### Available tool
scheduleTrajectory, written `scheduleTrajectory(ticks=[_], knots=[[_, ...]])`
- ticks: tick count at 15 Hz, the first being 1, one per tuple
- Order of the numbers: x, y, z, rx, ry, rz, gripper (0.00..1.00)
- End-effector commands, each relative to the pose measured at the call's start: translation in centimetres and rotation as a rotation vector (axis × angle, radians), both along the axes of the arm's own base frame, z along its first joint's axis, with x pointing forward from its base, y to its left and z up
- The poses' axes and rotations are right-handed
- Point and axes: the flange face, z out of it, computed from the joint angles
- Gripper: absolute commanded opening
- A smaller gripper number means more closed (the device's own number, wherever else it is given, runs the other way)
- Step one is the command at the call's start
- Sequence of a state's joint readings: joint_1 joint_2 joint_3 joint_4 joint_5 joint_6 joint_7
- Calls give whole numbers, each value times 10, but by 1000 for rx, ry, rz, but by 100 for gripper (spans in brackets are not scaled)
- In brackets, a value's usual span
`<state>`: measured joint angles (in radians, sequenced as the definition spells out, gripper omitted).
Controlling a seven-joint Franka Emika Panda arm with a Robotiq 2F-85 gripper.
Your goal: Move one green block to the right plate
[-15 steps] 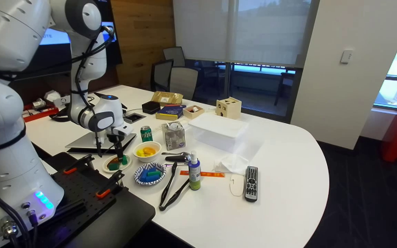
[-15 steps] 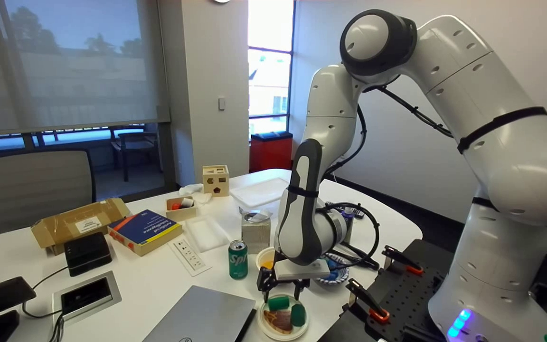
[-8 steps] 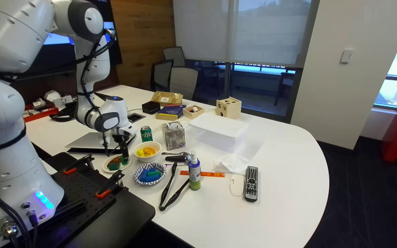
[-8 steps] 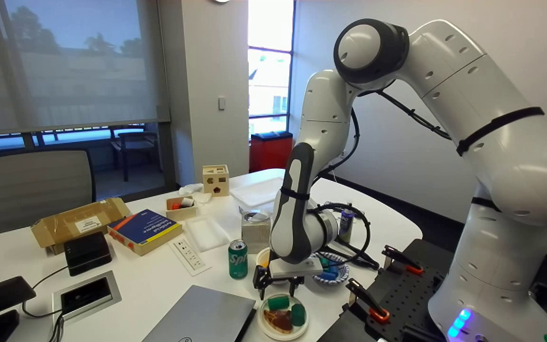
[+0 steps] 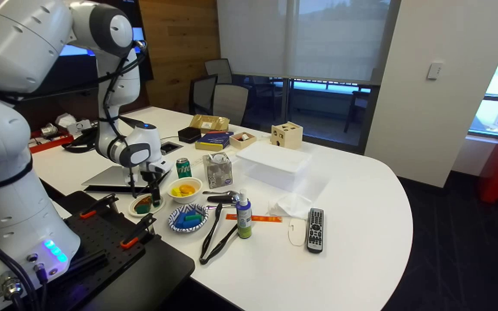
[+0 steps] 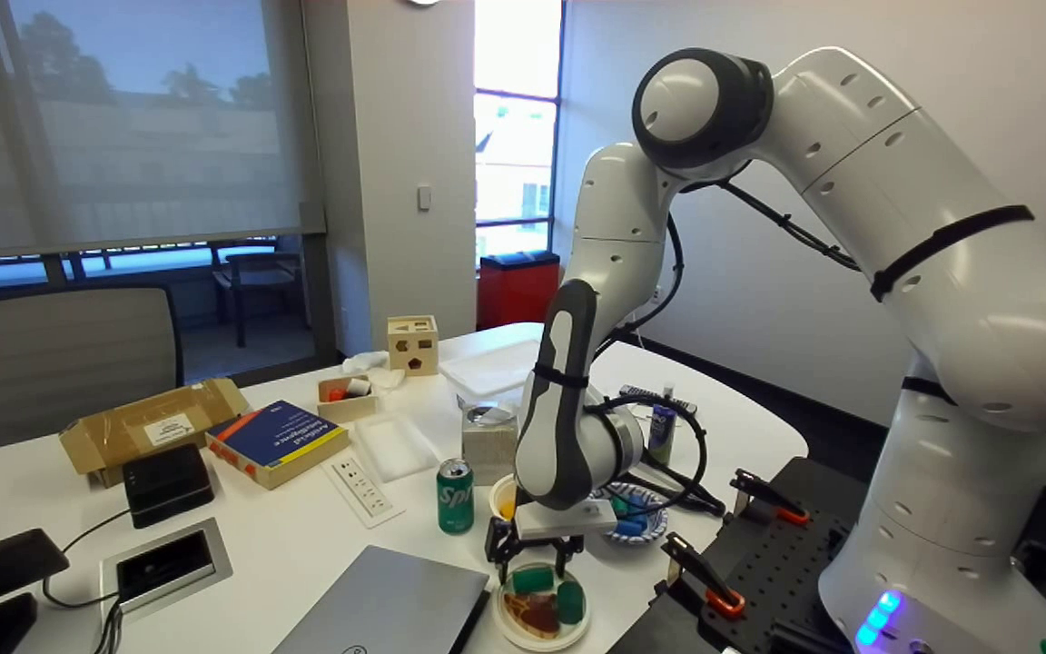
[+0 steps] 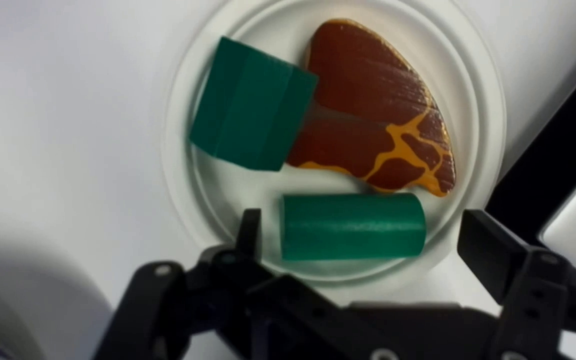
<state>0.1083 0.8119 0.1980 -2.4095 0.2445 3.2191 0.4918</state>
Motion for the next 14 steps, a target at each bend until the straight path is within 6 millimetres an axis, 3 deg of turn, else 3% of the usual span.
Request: scheduleTrajectory(ticks=[1,2,3,8,11,14], knots=[[4,-3,-1,-12,30,-4,100],[4,-4,0,-23,28,-9,100],[5,-6,0,-29,27,-13,81],[10,-6,-4,-26,23,-13,42],[11,-5,0,-20,20,-15,42],[6,-8,18,-35,1,-30,42]])
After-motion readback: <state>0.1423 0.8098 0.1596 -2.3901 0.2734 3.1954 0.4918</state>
